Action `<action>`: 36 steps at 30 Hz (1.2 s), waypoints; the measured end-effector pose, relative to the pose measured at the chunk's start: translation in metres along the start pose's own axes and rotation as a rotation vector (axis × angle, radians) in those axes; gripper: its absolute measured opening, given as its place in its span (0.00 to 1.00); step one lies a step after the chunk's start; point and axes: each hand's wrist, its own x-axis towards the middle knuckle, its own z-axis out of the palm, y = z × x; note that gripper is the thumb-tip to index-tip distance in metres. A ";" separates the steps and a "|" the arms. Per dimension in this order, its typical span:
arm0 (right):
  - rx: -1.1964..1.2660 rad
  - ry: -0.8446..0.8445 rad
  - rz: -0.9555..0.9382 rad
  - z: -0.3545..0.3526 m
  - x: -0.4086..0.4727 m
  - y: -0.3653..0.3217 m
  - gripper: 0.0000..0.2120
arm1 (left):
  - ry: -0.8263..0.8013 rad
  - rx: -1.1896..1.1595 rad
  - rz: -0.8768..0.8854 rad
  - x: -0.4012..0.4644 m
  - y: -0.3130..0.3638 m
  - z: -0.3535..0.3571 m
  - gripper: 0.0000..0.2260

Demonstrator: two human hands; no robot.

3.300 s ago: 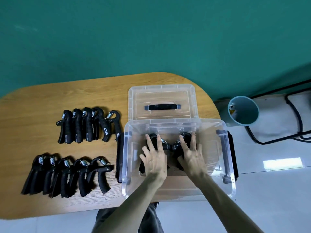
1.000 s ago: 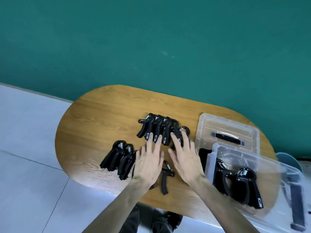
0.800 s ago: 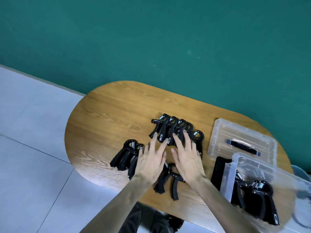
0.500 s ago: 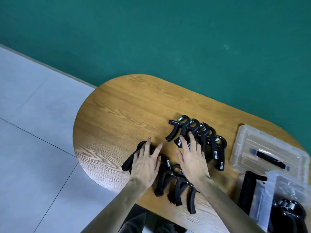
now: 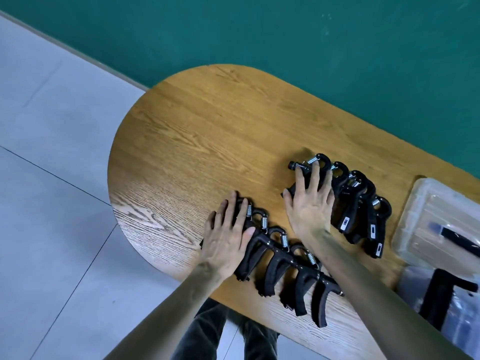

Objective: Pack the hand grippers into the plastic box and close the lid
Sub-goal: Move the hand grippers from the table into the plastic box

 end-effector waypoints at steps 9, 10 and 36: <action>0.069 -0.037 0.170 0.007 0.017 -0.020 0.35 | -0.040 0.008 0.084 -0.011 -0.017 -0.011 0.29; 0.080 -0.042 0.181 0.007 0.018 -0.022 0.37 | -0.046 0.019 0.089 -0.013 -0.017 -0.012 0.30; 0.045 0.094 0.008 -0.016 -0.021 -0.011 0.41 | 0.103 0.100 0.000 -0.005 0.007 -0.024 0.32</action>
